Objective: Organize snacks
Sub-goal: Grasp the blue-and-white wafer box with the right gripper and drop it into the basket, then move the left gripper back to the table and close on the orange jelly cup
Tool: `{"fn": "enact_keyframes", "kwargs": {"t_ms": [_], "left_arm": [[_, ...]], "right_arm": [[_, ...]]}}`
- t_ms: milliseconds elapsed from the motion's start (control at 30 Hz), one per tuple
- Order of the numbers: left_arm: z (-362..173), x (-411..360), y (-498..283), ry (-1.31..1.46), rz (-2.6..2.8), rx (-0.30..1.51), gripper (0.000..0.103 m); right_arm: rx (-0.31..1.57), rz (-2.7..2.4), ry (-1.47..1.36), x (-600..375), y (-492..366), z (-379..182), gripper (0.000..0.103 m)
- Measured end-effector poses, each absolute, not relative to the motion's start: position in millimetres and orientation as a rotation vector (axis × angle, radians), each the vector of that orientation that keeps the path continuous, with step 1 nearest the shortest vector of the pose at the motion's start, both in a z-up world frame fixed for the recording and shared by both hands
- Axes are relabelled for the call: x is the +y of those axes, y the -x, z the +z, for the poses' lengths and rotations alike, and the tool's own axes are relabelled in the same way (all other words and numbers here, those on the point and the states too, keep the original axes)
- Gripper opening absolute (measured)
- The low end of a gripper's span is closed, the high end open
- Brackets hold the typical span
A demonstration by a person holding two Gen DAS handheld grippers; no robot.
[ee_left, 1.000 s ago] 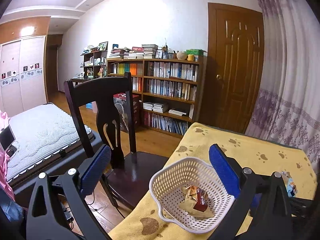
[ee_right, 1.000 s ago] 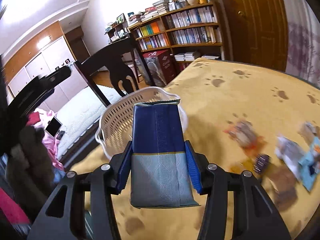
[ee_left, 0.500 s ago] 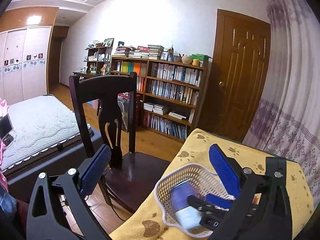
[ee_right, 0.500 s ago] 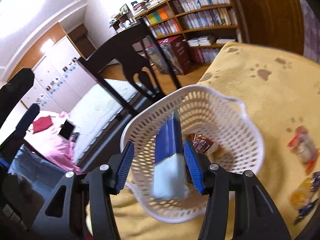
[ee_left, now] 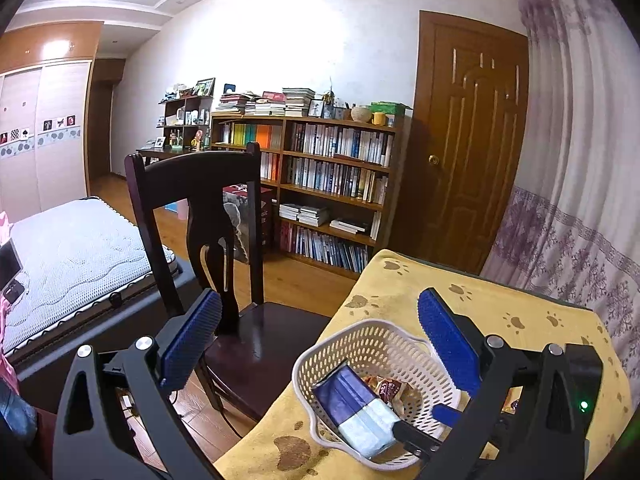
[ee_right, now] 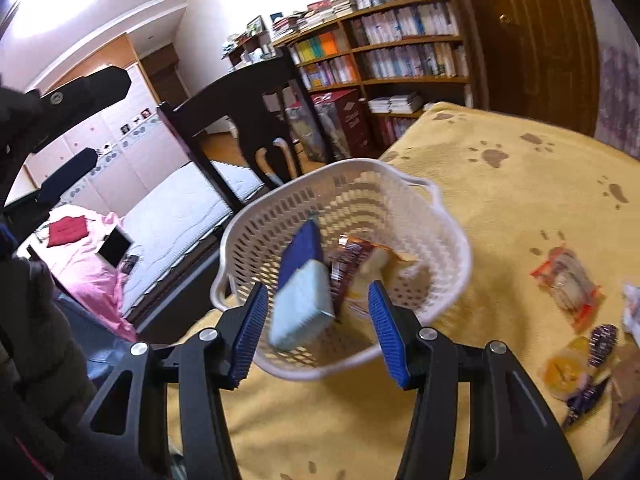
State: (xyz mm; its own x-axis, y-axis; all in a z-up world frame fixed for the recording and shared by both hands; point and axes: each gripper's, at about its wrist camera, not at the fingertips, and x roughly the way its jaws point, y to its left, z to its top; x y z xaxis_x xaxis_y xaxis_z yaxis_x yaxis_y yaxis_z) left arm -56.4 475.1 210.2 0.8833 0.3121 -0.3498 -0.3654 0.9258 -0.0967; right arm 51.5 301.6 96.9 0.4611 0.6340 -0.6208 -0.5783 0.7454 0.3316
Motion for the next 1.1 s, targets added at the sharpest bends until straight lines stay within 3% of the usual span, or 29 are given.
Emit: {"fn": "enact_keyframes", "kwargs": {"t_ms": [467,900,1100], "left_arm": [[200.9,447.1,44.2,0.104,0.319,0.376,0.1],[179.6,401.9,29.1,0.019,0.23,0.44,0.1],[159.6,370.1,15.8,-0.037,0.163,0.501,0.1]], "right_arm": [[0.753,0.504,-0.135,203.1,-55.0,80.7,0.053],[0.709,0.211,-0.27,87.7,-65.9,69.2,0.065],[0.694,0.086,-0.329,40.6,-64.4,64.2,0.066]]}}
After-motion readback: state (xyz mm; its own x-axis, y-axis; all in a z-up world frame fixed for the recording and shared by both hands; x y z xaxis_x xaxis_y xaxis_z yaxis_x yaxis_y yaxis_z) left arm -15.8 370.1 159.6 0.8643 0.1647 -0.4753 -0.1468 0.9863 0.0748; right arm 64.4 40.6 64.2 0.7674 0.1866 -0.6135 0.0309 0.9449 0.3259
